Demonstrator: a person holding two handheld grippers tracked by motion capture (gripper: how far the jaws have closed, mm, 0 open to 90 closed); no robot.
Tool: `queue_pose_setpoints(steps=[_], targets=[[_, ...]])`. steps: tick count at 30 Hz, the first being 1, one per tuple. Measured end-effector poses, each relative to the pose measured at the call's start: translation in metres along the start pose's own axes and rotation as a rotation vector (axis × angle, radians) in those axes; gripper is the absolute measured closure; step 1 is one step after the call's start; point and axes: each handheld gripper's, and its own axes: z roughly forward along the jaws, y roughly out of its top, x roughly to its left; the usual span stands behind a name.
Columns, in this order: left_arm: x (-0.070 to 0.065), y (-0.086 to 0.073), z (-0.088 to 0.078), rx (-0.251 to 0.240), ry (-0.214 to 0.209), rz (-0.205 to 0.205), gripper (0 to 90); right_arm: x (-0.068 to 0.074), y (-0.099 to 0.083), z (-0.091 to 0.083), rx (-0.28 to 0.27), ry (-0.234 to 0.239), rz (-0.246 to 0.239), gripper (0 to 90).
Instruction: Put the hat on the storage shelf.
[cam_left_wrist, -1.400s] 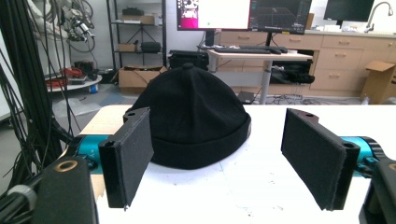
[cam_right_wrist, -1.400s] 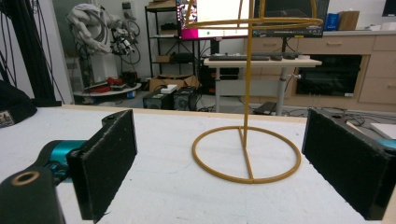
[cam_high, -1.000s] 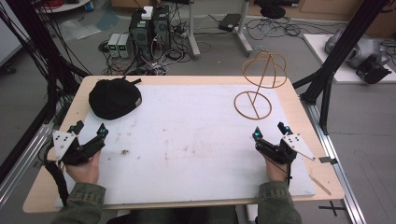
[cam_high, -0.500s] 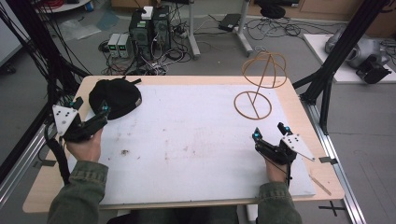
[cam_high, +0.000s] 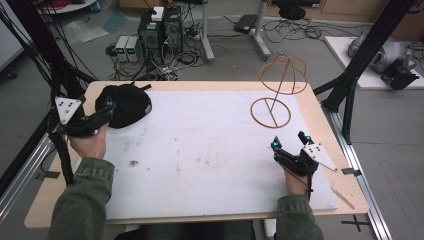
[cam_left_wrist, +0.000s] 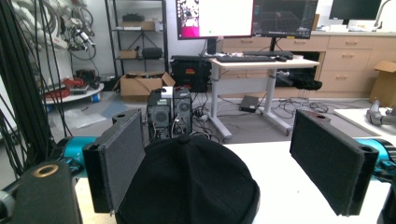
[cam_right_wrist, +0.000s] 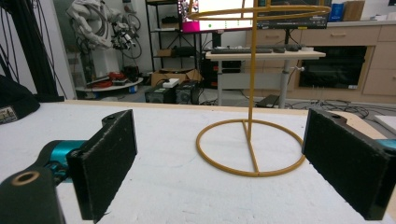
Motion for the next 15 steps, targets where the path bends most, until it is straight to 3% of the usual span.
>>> queue_pose_setpoints(steps=[10, 15], targets=[[0.006, 0.012, 0.02, 0.018, -0.008, -0.028, 18.2, 0.0, -0.001, 0.004, 0.004, 0.001, -0.006, 9.5], [0.01, 0.019, 0.032, 0.04, 0.009, -0.023, 18.3, 0.0, -0.001, 0.004, 0.004, 0.0, -0.005, 9.5]])
